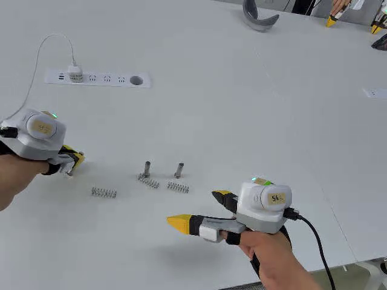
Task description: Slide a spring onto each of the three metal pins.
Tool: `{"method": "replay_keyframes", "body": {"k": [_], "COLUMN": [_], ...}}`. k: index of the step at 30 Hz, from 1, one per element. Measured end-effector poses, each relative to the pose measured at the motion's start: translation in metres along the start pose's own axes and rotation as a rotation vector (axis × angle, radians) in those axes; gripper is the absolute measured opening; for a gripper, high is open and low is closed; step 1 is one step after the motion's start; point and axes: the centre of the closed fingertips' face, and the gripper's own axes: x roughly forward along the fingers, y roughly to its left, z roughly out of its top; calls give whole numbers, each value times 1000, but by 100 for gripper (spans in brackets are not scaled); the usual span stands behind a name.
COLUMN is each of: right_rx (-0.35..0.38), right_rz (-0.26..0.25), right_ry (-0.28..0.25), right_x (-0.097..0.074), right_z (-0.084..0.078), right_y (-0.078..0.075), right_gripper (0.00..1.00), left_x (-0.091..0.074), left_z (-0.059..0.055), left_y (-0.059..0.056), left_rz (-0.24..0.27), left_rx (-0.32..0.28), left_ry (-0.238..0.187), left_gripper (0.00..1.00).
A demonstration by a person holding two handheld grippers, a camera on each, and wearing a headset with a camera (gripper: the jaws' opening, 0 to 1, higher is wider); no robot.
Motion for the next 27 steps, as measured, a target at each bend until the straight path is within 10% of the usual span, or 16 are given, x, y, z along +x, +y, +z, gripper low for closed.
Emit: {"method": "replay_keyframes", "body": {"k": [27], "right_rx": [-23], "right_rz": [8], "right_ry": [-2], "right_x": [-3], "right_z": [3], "right_y": [6], "right_gripper": [91], "left_x": [-24], "left_z": [-13], "left_y": [-2], "left_rz": [32], "left_rx": [-34], "left_ry": [-21], "left_gripper": [7]}}
